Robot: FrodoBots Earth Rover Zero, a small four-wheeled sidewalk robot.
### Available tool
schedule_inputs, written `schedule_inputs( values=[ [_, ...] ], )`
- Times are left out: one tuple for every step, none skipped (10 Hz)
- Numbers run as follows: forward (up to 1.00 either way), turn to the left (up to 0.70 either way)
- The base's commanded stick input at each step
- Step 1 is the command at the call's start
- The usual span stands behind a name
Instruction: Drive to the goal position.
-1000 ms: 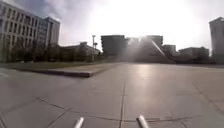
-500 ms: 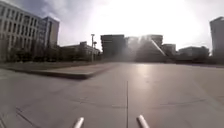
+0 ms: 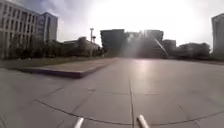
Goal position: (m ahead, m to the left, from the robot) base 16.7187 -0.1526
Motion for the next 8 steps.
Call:
schedule_inputs(
  values=[
    [1.00,0.00],
    [1.00,0.00],
    [0.93,0.00],
    [0.49,0.00],
    [0.06,0.00],
    [0.00,0.00],
    [0.00,0.00],
    [0.00,0.00]
  ],
)
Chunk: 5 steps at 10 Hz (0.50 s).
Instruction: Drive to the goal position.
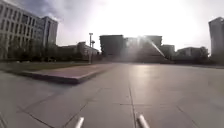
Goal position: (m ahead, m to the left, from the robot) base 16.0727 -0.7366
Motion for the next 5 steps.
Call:
schedule_inputs(
  values=[
    [0.00,0.00],
    [0.00,0.00],
    [0.00,0.00],
    [0.00,0.00],
    [0.00,0.00]
  ],
)
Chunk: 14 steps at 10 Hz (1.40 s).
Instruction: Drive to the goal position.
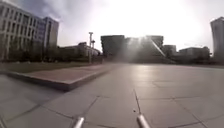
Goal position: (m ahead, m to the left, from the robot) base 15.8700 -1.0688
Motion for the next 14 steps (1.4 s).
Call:
schedule_inputs(
  values=[
    [0.00,0.00],
    [0.09,-0.02],
    [0.61,-0.17],
    [1.00,-0.27],
    [1.00,-0.27],
    [1.00,-0.27],
    [1.00,-0.27],
    [1.00,-0.27],
    [1.00,-0.27],
    [1.00,-0.27],
    [1.00,-0.27],
    [1.00,-0.27],
    [1.00,-0.27],
    [1.00,-0.27]
  ],
)
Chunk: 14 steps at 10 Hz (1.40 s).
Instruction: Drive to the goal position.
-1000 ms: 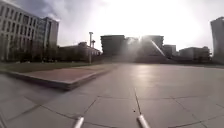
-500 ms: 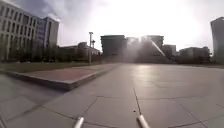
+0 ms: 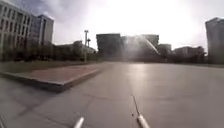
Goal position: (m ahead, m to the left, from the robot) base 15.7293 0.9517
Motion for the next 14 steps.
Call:
schedule_inputs(
  values=[
    [1.00,-0.27],
    [1.00,-0.23],
    [1.00,-0.07],
    [1.00,0.00],
    [1.00,0.00],
    [1.00,0.00],
    [1.00,0.00],
    [1.00,0.00],
    [1.00,0.00],
    [1.00,0.00],
    [1.00,0.00],
    [1.00,0.00],
    [1.00,0.00],
    [1.00,0.00]
  ],
)
